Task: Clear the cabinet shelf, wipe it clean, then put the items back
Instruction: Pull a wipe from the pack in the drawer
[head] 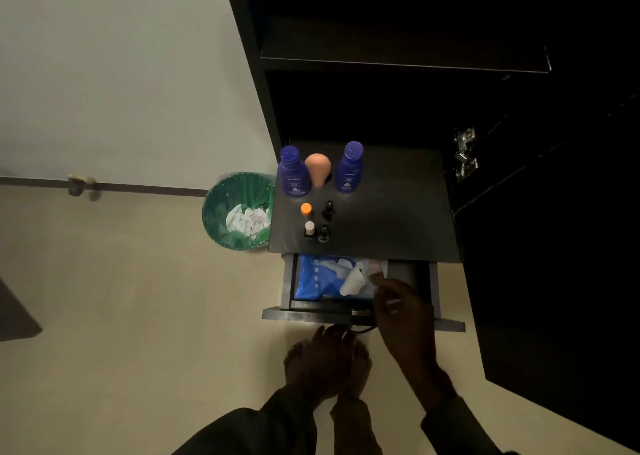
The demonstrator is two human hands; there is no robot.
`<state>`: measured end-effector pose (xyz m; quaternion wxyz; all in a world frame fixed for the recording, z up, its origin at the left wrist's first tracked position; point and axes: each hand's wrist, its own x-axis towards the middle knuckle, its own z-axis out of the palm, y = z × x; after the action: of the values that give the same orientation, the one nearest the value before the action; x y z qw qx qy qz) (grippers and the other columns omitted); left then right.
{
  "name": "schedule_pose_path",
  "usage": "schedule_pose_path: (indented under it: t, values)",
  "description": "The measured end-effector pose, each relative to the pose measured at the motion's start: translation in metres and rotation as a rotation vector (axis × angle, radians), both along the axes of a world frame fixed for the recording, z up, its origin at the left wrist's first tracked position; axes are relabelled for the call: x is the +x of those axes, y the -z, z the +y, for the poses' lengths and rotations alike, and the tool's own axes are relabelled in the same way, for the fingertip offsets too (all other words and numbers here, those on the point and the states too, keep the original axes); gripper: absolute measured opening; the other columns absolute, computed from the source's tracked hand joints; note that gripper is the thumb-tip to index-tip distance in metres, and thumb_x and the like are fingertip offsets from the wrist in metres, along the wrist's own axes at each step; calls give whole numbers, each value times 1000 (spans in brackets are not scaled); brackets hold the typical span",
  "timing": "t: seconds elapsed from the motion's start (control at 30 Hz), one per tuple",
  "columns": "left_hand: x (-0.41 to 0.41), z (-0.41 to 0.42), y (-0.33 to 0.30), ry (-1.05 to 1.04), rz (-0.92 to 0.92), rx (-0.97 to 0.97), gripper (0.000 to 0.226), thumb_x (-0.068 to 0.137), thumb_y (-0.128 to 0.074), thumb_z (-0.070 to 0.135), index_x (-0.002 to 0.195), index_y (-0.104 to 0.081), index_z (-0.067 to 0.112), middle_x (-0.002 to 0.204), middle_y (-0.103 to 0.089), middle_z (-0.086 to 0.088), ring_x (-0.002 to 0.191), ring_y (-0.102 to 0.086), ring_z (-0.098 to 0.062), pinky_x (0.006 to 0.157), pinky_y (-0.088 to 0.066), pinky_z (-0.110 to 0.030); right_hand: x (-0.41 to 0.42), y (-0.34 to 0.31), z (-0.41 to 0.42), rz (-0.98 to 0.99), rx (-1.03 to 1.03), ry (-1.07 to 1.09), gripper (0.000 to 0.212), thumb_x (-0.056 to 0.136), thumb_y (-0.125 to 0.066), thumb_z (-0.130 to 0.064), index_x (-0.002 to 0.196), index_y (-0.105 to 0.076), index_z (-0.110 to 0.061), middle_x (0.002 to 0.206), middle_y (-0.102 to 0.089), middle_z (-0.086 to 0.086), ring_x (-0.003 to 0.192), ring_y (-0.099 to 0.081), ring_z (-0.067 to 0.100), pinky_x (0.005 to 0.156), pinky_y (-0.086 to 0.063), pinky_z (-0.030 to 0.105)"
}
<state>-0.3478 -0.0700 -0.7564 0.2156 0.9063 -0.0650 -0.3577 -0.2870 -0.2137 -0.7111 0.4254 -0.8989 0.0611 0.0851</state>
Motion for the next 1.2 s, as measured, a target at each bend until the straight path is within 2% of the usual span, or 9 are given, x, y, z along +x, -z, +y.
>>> schedule_pose_path:
  t: [0.1,0.23,0.37,0.47,0.53,0.6,0.77,0.93,1.2]
  values:
    - [-14,-2,10,-36,74,-18,66,75,-10,66,125,-42,39,136,-51,10,125,-50,-14,105,-42,-45,20,6,-1,49,12,31,24,90,-67,-12,113,-70,-17,114,-68,-5,103,-64,8,88,-54,25]
    - [-6,1,-4,-85,169,-77,48,83,-29,66,120,-44,40,120,-62,14,112,-59,-10,100,-47,-42,34,19,4,197,-72,-130,25,95,-61,-17,118,-68,-20,123,-66,-1,113,-60,14,99,-48,29]
    - [31,13,-42,-173,106,-215,25,99,-49,26,122,-54,20,116,-61,2,104,-62,-11,90,-52,-25,40,22,20,241,-212,-266,24,96,-56,-22,115,-70,-27,122,-64,-2,114,-58,16,92,-48,29]
    - [58,29,-51,-424,-43,-202,20,96,-54,21,115,-56,17,102,-61,4,93,-61,-9,78,-47,-18,41,31,33,260,-382,-429,18,94,-59,-29,106,-71,-25,108,-68,-4,104,-64,17,81,-46,27]
    - [68,38,-45,-572,-63,-162,24,95,-56,19,119,-56,19,110,-62,1,93,-60,-9,76,-43,-16,47,39,41,326,-483,-457,18,93,-60,-29,106,-68,-21,106,-68,1,100,-64,20,83,-51,33]
    - [71,43,-39,-593,-69,-102,37,94,-56,16,130,-51,19,128,-55,-6,104,-58,-15,81,-44,-20,52,45,49,352,-558,-461,20,94,-59,-31,109,-66,-20,109,-68,3,99,-64,20,86,-52,36]
    - [68,39,-31,-573,-72,-38,60,93,-57,21,148,-31,21,145,-35,-11,122,-50,-23,98,-49,-30,48,65,59,161,-604,-443,28,95,-55,-36,120,-61,-23,118,-65,0,105,-64,20,85,-52,38]
    - [60,37,-24,-571,18,-103,67,93,-58,23,150,-23,20,150,-33,-10,121,-53,-23,97,-51,-33,47,76,58,191,-647,-526,40,93,-60,-37,130,-53,-24,127,-61,2,116,-60,23,92,-49,41]
    - [55,40,-17,-578,36,-144,59,95,-55,19,147,-27,15,143,-43,-9,120,-55,-23,100,-49,-35,44,72,57,113,-572,-532,25,95,-55,-35,118,-60,-25,121,-61,-2,108,-61,19,88,-49,36]
